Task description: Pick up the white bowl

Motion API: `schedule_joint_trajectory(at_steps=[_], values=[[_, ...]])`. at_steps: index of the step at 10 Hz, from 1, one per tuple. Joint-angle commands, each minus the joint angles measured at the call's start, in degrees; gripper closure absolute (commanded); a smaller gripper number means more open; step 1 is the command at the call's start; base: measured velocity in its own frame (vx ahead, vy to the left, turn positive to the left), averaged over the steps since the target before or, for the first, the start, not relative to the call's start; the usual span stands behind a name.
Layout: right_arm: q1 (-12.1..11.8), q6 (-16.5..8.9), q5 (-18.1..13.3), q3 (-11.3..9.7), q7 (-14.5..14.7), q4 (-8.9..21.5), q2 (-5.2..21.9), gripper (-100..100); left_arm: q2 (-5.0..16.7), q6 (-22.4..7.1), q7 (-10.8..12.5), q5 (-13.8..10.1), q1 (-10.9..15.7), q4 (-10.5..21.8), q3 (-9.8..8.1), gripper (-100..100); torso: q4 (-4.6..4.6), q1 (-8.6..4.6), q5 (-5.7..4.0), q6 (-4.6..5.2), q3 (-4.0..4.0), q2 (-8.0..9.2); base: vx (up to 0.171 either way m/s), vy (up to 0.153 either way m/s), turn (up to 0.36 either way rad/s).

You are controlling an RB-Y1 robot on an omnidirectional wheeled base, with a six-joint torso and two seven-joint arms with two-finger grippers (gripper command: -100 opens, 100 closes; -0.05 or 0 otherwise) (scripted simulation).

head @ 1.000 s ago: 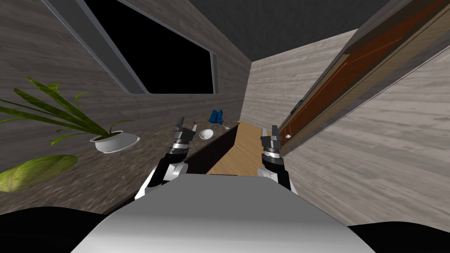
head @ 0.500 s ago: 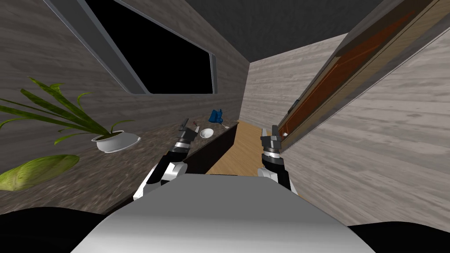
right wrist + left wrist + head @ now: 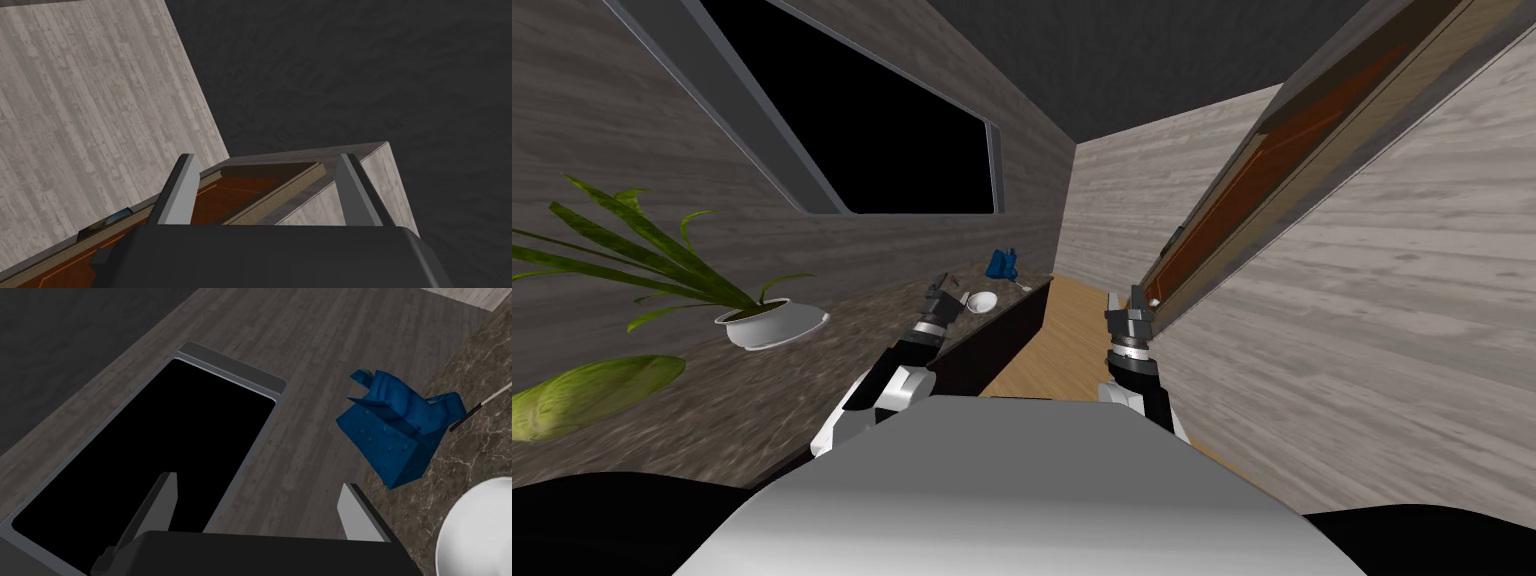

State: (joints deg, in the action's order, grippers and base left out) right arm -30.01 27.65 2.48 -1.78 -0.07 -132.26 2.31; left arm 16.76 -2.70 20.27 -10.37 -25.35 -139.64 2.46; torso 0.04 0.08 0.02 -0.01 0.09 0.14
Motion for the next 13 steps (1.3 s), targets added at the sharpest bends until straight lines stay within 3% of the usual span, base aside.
schedule_joint_trajectory(at_steps=[1,4,10,13], values=[[0.00,0.00,0.00,0.00,0.00,0.00,0.00,0,0.94,-2.86,0.77,-0.88,0.06,-0.22,0.20,-100,0.00,0.00,0.00,0.00,0.00,0.00,-0.046,0.021,-0.080],[0.00,0.00,0.00,0.00,0.00,0.00,0.00,0,1.88,-8.16,1.48,-1.77,0.23,-0.47,0.09,-100,0.00,0.02,0.00,0.02,-0.01,-0.01,-0.035,0.022,-0.068],[0.00,0.00,0.00,0.00,0.00,0.00,0.00,0,3.72,-16.03,2.76,-3.46,0.52,-0.82,-0.32,-100,-0.02,0.04,0.01,0.00,-0.05,-0.08,-0.017,0.019,-0.052],[-0.01,0.00,0.00,0.00,0.00,0.00,0.00,0,5.63,-21.12,3.80,-5.01,0.70,-0.98,-0.97,-100,-0.03,0.01,0.01,-0.01,-0.07,-0.13,-0.010,0.024,-0.105]])
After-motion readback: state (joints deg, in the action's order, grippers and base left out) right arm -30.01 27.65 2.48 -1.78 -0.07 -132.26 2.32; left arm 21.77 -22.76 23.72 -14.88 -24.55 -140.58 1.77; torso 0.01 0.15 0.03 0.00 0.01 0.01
